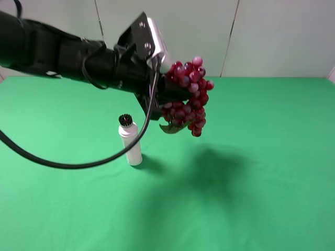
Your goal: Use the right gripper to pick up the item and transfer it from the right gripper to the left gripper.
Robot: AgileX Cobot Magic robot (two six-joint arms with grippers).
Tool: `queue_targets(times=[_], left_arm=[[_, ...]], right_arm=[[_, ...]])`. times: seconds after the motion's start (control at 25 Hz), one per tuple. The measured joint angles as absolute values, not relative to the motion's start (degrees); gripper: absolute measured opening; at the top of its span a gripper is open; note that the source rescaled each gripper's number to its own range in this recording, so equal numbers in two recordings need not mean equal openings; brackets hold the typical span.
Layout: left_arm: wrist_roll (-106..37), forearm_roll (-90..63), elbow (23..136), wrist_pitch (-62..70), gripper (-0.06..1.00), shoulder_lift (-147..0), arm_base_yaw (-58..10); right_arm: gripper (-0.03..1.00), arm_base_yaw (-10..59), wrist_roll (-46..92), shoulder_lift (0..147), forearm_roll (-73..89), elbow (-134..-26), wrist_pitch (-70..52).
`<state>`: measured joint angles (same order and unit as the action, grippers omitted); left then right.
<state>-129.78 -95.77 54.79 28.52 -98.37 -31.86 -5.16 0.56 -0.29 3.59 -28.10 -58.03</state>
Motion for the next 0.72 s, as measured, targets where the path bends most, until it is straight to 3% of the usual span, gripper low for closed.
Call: queue_targets(times=[0.72], left_arm=[[-58.70,-49.46,59.43,10.71,0.00,-88.14,-18.34]], right_arm=[[1.00,-5.16,0.43,-0.29,3.64,-28.10,-57.96]])
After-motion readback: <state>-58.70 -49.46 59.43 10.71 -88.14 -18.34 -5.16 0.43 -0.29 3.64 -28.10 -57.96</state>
